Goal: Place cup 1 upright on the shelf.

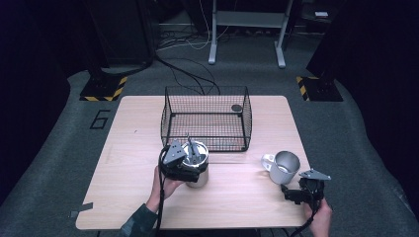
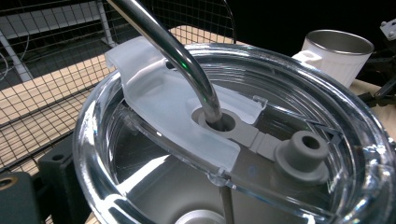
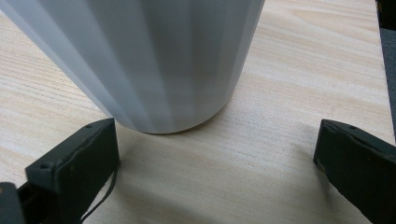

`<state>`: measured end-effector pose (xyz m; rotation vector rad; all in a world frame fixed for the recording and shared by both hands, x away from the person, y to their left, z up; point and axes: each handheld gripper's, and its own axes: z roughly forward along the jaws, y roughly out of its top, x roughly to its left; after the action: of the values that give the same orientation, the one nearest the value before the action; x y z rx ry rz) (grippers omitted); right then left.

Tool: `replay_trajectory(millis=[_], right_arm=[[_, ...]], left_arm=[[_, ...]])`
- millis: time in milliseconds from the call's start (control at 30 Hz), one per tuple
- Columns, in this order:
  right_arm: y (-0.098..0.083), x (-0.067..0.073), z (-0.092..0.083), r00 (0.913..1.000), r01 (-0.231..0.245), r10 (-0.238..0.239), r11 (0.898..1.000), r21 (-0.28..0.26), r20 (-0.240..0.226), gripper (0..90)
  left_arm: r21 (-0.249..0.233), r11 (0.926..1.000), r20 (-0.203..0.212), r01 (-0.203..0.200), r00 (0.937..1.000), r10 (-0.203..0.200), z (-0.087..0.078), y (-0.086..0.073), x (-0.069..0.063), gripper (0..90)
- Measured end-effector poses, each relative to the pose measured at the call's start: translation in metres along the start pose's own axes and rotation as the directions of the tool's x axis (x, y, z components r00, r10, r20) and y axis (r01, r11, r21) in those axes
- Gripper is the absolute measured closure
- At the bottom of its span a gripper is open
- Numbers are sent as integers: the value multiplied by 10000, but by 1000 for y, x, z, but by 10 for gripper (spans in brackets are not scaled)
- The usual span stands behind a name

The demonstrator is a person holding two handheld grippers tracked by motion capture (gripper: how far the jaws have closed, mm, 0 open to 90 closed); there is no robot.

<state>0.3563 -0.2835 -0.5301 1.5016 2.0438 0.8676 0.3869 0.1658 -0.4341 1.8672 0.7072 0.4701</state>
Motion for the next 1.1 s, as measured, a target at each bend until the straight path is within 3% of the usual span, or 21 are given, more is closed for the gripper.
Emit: replay_trajectory(millis=[367, 1100], right_arm=[[0, 0, 0, 10000, 0, 0, 10000, -1, 2, 0], [0, 0, 0, 10000, -3, 3, 10000, 2, 1, 0]], left_arm=[[-189, 9998, -163, 79, 9998, -82, -11, 3, 6, 37], [-400, 9991, -470, -143, 9988, 124, -28, 16, 16, 37]])
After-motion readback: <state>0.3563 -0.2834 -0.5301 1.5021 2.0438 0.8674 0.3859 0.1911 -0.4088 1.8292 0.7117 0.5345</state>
